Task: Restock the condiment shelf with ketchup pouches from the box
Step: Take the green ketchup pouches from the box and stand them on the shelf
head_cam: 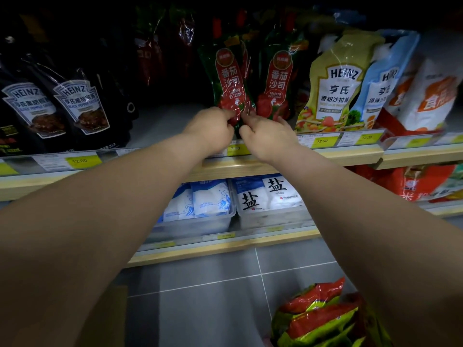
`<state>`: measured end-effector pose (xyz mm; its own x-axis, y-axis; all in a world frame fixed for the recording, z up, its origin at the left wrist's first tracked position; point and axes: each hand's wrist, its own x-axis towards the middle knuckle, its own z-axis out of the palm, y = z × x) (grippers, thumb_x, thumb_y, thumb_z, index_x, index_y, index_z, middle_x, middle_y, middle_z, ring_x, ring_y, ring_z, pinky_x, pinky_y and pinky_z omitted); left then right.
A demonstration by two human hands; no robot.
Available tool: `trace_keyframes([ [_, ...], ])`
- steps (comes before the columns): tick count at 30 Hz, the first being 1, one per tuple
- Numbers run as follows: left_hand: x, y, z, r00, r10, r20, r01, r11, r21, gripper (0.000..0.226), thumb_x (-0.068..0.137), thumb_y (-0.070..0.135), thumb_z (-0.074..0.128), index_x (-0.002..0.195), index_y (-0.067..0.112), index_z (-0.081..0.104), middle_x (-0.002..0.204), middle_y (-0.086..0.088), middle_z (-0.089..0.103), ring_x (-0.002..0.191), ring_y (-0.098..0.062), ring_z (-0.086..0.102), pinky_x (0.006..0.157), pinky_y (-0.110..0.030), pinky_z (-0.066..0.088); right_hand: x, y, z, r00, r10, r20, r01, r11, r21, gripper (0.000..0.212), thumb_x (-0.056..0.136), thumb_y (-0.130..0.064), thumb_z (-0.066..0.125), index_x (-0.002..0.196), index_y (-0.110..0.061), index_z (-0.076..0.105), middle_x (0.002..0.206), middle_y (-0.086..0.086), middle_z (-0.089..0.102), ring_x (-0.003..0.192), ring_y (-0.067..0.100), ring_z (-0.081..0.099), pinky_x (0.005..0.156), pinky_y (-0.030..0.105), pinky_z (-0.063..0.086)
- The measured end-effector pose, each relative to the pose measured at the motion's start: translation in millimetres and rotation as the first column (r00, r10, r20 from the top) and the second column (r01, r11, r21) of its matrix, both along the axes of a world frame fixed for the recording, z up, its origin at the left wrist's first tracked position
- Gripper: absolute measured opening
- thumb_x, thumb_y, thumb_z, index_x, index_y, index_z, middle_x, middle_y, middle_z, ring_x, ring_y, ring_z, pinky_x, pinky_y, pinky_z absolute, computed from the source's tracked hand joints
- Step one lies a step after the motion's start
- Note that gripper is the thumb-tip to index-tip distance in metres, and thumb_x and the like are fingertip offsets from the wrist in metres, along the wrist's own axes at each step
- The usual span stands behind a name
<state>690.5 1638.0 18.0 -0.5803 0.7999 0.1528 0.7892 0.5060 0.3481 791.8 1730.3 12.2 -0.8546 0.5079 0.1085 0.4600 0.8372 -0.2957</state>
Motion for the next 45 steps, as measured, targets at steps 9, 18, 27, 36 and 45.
trace_keyframes([
  [9, -12, -2, 4, 1.000, -0.019, -0.023, 0.020, 0.999, 0.033, 0.030, 0.089, 0.021, 0.058, 0.117, 0.013, 0.064, 0.127, -0.008, 0.054, 0.115, -0.025, 0.052, 0.091, -0.029, 0.040, -3, 4, 0, 0.985, 0.010, 0.174, -0.016, 0.999, 0.034, 0.056, 0.094, -0.037, 0.016, 0.143, -0.016, 0.032, 0.153, 0.005, 0.030, 0.141, 0.019, 0.025, 0.118, 0.044, 0.007],
  [18, -27, 6, 3, 1.000, 0.017, -0.010, -0.017, 1.000, -0.016, 0.033, 0.089, 0.019, 0.056, 0.121, 0.011, 0.061, 0.131, -0.009, 0.051, 0.118, -0.027, 0.050, 0.095, -0.029, 0.040, -18, 5, 11, 0.983, 0.000, 0.183, 0.016, 0.996, -0.083, 0.046, 0.093, -0.041, 0.017, 0.093, -0.017, 0.056, 0.088, 0.003, 0.054, 0.102, 0.026, 0.046, 0.101, 0.044, 0.029],
  [27, -12, -29, 5, 0.999, 0.021, 0.024, -0.026, 0.978, 0.209, 0.038, 0.087, 0.022, 0.055, 0.125, 0.022, 0.058, 0.128, -0.006, 0.057, 0.114, -0.022, 0.055, 0.092, -0.026, 0.042, 0, -23, -1, 0.973, -0.095, -0.210, 0.130, 0.979, 0.160, 0.029, 0.087, -0.029, 0.045, 0.098, -0.007, 0.060, 0.096, 0.015, 0.066, 0.095, 0.034, 0.056, 0.077, 0.035, 0.036],
  [36, 28, -161, -26, 0.999, 0.002, 0.046, -0.017, 0.939, 0.342, 0.033, 0.082, 0.016, 0.059, 0.115, 0.017, 0.063, 0.112, -0.004, 0.064, 0.109, -0.021, 0.054, 0.092, -0.018, 0.031, 28, -144, -39, 0.915, 0.030, -0.403, -0.019, 0.999, 0.033, 0.029, 0.076, -0.015, 0.055, 0.100, -0.001, 0.063, 0.104, 0.017, 0.061, 0.101, 0.035, 0.051, 0.091, 0.039, 0.039],
  [45, 20, -344, -101, 0.933, 0.190, 0.305, -0.242, 0.960, 0.142, 0.031, 0.083, 0.011, 0.063, 0.113, 0.015, 0.064, 0.105, -0.004, 0.064, 0.093, -0.014, 0.059, 0.084, -0.017, 0.043, 10, -296, -94, 0.960, 0.223, -0.172, -0.257, 0.942, -0.217, 0.032, 0.078, -0.012, 0.056, 0.109, -0.005, 0.062, 0.108, 0.014, 0.063, 0.108, 0.032, 0.052, 0.094, 0.034, 0.038],
])
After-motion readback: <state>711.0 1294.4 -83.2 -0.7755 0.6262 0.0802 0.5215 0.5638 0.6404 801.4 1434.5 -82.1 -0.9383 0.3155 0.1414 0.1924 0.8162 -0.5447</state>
